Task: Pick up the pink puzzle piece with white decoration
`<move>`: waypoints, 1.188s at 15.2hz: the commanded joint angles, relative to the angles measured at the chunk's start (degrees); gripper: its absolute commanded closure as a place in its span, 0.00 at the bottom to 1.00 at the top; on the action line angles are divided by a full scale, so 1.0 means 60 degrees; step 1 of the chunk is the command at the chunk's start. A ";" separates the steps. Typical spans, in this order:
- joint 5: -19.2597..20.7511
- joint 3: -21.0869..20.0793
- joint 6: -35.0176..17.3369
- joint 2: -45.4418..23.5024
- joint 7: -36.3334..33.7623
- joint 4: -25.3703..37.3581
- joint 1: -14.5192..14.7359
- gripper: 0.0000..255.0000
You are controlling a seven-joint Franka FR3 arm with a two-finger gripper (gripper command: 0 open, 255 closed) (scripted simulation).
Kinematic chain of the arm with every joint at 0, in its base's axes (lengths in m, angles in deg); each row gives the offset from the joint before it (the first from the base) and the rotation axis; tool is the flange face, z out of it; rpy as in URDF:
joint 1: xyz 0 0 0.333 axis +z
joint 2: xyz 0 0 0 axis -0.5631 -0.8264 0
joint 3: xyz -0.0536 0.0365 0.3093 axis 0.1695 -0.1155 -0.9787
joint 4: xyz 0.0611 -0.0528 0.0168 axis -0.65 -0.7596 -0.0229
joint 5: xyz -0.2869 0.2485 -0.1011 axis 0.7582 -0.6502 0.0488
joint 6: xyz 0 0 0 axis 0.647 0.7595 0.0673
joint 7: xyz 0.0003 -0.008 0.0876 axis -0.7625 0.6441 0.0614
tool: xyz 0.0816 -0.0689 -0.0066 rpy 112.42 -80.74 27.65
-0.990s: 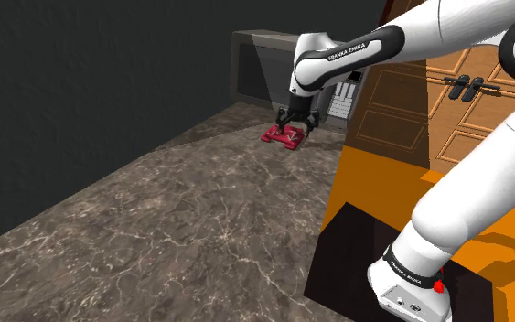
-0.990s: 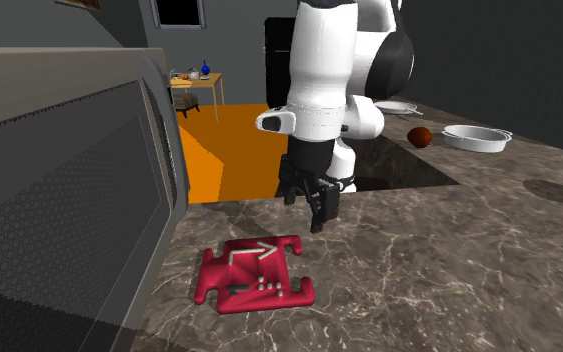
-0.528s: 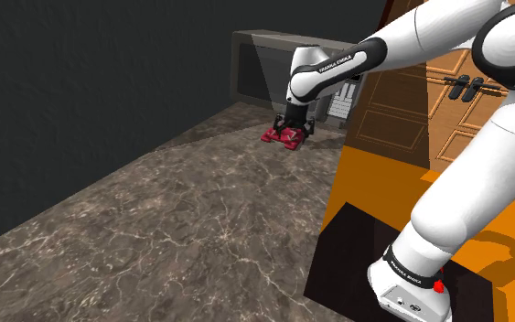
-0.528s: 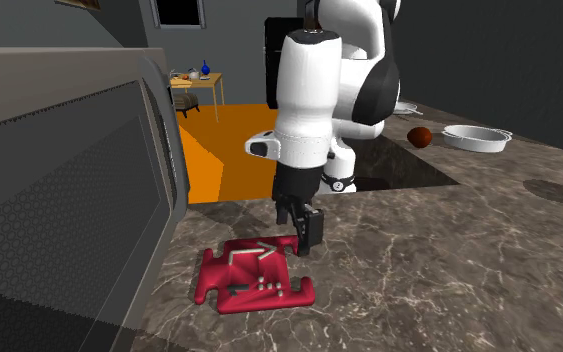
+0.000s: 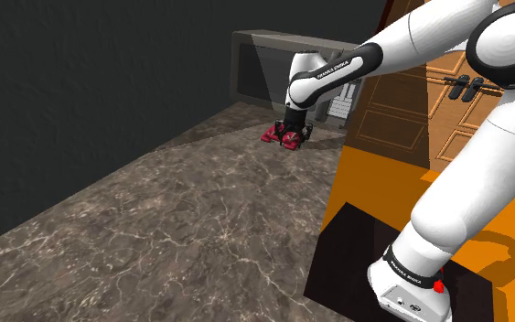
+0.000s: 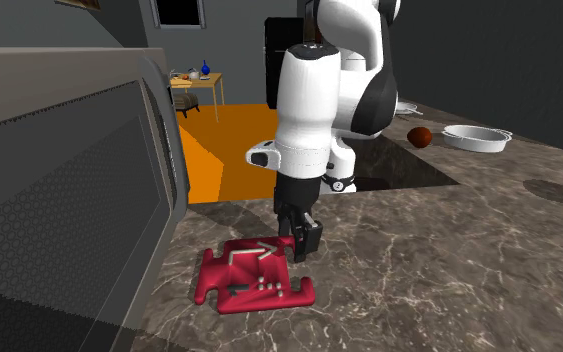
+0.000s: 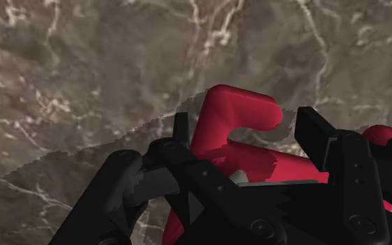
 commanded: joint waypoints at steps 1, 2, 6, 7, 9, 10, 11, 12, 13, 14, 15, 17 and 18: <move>0.0002 0.0002 -0.0014 -0.0017 0.0000 -0.0003 -0.0002 1.00; 0.0001 0.0003 -0.0011 -0.0014 0.0002 -0.0003 -0.0002 1.00; 0.0003 0.0007 -0.0028 -0.0022 0.0008 -0.0011 -0.0007 1.00; -0.0009 0.0006 0.0099 0.0046 0.0021 0.0049 -0.0006 1.00; -0.0032 0.0005 0.0354 0.0175 0.0048 0.0176 -0.0004 1.00; -0.0042 0.0005 0.0482 0.0237 0.0060 0.0242 -0.0003 1.00; -0.0053 0.0005 0.0610 0.0297 0.0073 0.0311 -0.0002 1.00; -0.0063 0.0005 0.0737 0.0354 0.0085 0.0381 -0.0001 1.00; -0.0072 0.0005 0.0865 0.0410 0.0096 0.0453 0.0000 1.00; -0.0081 0.0005 0.0993 0.0464 0.0108 0.0528 0.0001 1.00; -0.0090 0.0005 0.1120 0.0515 0.0119 0.0604 0.0002 1.00; -0.0106 0.0005 0.1375 0.0612 0.0140 0.0763 0.0003 1.00; -0.0113 0.0005 0.1503 0.0658 0.0151 0.0846 0.0004 1.00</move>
